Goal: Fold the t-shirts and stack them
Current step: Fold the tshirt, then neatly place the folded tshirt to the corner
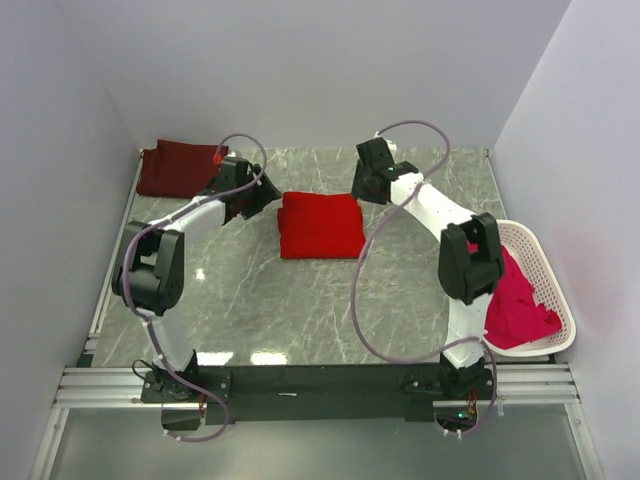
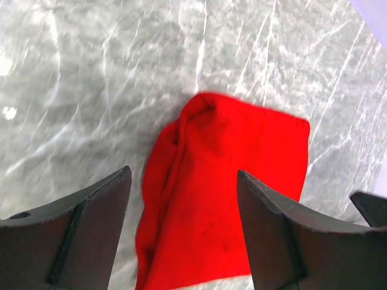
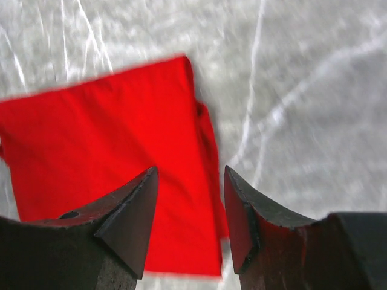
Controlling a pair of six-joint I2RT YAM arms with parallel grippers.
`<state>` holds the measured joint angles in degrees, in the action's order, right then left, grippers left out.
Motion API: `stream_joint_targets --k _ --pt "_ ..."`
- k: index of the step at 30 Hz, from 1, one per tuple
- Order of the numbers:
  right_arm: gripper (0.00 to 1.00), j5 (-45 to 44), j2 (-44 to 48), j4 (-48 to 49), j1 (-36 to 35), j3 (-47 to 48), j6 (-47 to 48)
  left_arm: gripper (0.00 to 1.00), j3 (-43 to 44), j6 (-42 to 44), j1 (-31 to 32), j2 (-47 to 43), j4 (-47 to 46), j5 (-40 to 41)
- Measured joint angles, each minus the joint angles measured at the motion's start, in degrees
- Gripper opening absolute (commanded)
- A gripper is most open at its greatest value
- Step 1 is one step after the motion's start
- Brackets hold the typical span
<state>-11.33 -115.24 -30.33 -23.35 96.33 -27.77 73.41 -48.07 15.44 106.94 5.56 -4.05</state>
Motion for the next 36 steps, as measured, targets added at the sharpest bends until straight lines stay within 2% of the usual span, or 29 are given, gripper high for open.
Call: stream_joint_targets --k 3,6,11,22,29,33,35,36 --pt "0.54 -0.74 5.09 -0.44 -0.85 -4.79 -0.31 0.77 -3.28 0.24 0.26 -2.97 0.33 0.2" --pt "0.54 -1.53 6.32 0.02 -3.23 -5.84 -0.9 0.79 -3.67 0.85 0.46 -2.47 0.92 -1.62" --pt "0.54 0.76 5.27 1.64 -6.36 -10.25 -1.33 0.81 -0.22 3.76 0.61 3.63 2.93 -6.23" --pt "0.54 2.99 0.72 2.71 -5.25 -14.05 -1.36 0.81 6.78 8.57 0.55 11.28 5.97 -13.92" --pt "0.54 4.33 0.61 3.61 -4.31 -14.03 -1.36 0.76 7.87 9.09 3.3 12.07 6.62 -11.43" --pt "0.54 4.96 0.52 3.72 -4.11 -13.84 -1.33 0.7 9.35 9.25 6.56 13.07 6.75 -9.4" --pt "0.54 5.25 0.52 3.78 -4.09 -13.73 -1.33 0.63 9.33 9.27 7.34 13.09 6.78 -8.59" --pt "0.54 5.4 0.52 3.78 -4.09 -13.7 -1.33 0.54 9.35 9.2 7.58 13.18 6.84 -8.22"
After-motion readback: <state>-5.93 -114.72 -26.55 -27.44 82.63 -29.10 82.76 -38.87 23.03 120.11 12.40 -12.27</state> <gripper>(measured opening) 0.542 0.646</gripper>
